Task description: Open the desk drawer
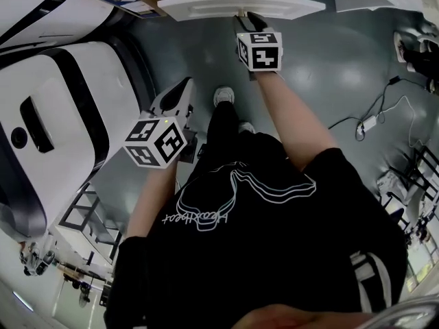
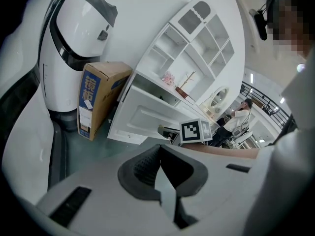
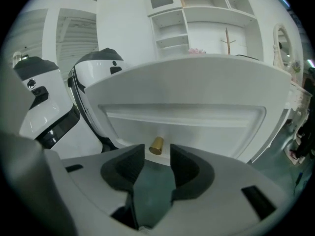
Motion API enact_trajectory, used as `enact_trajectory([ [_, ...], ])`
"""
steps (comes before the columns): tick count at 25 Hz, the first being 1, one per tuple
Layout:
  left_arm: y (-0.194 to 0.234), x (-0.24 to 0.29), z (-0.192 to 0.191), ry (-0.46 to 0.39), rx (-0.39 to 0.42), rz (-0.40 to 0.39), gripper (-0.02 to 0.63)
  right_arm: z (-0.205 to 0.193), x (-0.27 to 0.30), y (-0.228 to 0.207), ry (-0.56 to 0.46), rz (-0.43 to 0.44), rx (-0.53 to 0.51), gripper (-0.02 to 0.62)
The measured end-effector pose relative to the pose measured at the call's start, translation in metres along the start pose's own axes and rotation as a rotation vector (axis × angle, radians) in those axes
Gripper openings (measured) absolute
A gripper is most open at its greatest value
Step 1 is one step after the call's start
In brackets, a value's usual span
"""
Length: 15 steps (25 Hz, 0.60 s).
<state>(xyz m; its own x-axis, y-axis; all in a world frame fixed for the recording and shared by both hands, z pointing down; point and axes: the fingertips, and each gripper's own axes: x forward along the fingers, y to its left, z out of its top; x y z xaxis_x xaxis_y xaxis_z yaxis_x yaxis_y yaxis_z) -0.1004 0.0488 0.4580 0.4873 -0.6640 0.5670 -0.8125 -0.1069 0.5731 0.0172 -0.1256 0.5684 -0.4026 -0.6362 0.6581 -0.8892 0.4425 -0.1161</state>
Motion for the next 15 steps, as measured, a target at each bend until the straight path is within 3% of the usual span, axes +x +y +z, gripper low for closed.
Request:
enact_trajectory([
  [2, -0.005, -0.003, -0.001, -0.016, 0.004, -0.003, 0.003, 0.002, -0.009, -0.001, -0.018, 0.018, 0.015, 0.201],
  [5, -0.019, -0.009, -0.004, -0.040, 0.014, -0.010, 0.003, 0.003, -0.036, 0.002, -0.038, 0.068, 0.031, 0.214],
  [8, -0.047, -0.017, -0.006, -0.059, 0.026, -0.029, 0.003, 0.007, -0.081, 0.013, -0.056, 0.185, 0.015, 0.214],
  [12, -0.093, -0.037, -0.006, -0.097, 0.062, -0.071, 0.003, 0.021, -0.167, 0.040, -0.107, 0.411, 0.005, 0.130],
  [15, -0.127, -0.055, -0.008, -0.119, 0.112, -0.096, 0.003, 0.026, -0.233, 0.043, -0.156, 0.450, -0.020, 0.046],
])
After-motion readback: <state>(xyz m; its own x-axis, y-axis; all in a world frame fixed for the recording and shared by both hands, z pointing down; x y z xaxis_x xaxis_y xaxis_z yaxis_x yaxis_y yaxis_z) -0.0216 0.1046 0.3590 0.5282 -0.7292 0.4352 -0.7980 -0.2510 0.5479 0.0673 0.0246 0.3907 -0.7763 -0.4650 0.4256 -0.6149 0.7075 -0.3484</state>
